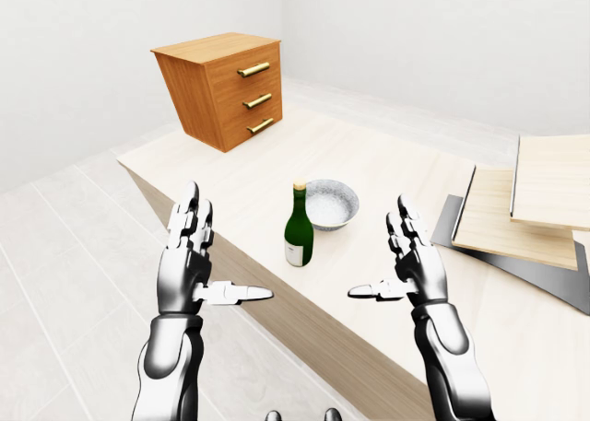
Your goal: Put the wine bottle on the wine rack.
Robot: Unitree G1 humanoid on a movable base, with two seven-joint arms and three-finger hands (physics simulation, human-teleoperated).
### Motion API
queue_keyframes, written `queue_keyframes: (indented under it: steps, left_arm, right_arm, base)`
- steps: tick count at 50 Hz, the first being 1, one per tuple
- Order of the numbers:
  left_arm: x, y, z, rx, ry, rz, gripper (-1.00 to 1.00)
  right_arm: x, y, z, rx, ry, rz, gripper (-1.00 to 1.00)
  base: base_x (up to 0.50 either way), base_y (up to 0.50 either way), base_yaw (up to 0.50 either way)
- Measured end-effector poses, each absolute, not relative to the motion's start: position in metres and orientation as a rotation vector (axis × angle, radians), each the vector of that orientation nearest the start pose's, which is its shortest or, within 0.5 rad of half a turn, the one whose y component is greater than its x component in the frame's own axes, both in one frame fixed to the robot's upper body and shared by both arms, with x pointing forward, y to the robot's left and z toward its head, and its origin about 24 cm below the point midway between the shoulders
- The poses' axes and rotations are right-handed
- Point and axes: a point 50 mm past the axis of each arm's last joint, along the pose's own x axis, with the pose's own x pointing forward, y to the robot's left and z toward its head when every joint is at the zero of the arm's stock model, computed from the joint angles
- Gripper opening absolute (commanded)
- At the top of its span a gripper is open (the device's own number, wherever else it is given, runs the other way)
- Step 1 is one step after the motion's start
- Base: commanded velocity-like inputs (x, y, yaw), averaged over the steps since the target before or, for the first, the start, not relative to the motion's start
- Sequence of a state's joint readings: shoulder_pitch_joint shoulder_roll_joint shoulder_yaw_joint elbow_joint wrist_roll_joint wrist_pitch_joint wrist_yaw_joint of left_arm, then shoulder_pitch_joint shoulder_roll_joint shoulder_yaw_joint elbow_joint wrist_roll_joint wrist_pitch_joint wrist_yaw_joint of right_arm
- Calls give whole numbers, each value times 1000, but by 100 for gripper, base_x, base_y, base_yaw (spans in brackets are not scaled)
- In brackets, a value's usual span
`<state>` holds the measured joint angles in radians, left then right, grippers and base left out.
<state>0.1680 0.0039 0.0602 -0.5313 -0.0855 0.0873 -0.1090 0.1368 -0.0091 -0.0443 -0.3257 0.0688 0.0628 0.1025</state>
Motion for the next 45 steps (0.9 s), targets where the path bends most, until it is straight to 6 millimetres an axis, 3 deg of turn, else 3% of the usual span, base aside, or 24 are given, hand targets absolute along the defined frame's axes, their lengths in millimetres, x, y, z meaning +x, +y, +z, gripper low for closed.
queue_keyframes:
  steps: [45]
  left_arm:
    - [209, 171, 108, -46, -240, -18, 100]
  right_arm:
    - [231, -156, 80, 40, -129, 51, 100]
  base:
    - [11, -4, 0]
